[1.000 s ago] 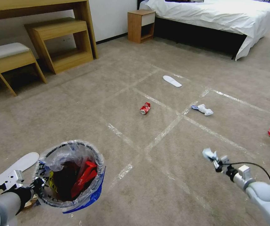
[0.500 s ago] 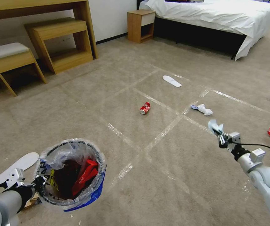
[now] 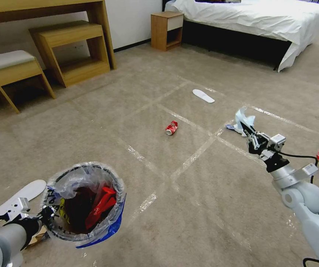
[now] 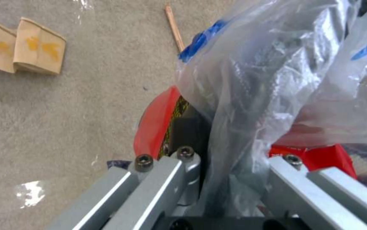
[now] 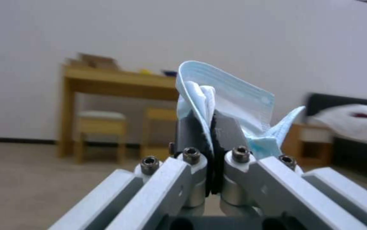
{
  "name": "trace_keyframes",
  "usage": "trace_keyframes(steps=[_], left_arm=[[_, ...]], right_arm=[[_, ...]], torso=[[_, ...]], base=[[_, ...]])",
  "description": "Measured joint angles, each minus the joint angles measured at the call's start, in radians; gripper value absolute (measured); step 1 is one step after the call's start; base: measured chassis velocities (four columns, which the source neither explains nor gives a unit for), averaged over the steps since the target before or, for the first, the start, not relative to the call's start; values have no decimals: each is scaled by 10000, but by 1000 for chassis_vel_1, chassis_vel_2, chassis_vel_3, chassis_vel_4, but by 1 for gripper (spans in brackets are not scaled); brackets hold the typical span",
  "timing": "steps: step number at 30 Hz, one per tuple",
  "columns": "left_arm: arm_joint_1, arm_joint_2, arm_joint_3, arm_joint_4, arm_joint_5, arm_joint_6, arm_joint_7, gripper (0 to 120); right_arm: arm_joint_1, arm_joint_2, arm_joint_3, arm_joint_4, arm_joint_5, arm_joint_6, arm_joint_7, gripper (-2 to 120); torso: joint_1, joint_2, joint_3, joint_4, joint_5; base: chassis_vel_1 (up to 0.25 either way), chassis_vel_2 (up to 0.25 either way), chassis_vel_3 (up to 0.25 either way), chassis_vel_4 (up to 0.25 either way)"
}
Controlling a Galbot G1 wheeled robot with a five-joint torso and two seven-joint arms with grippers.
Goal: Pick up the trash bin and place the garbage on the floor into it.
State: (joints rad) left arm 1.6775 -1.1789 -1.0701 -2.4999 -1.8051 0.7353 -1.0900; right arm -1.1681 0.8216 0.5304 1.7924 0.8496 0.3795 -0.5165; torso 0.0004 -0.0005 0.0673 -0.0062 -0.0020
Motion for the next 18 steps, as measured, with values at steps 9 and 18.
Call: trace_keyframes(steps=[9,18], left_arm=[[-123,-22,66,123,21,0,63,0],[-189,-115,81,203,104,0,111,0]], right_arm=[[70,-655,-1151,1239,512,20,-1002,0],[446,-1017,-2769,1727,399,-29,-1395,0]], torso=[[0,0,0,-1,0],[0,1,0,-1,1]], base=[[0,0,0,0],[0,0,0,0]])
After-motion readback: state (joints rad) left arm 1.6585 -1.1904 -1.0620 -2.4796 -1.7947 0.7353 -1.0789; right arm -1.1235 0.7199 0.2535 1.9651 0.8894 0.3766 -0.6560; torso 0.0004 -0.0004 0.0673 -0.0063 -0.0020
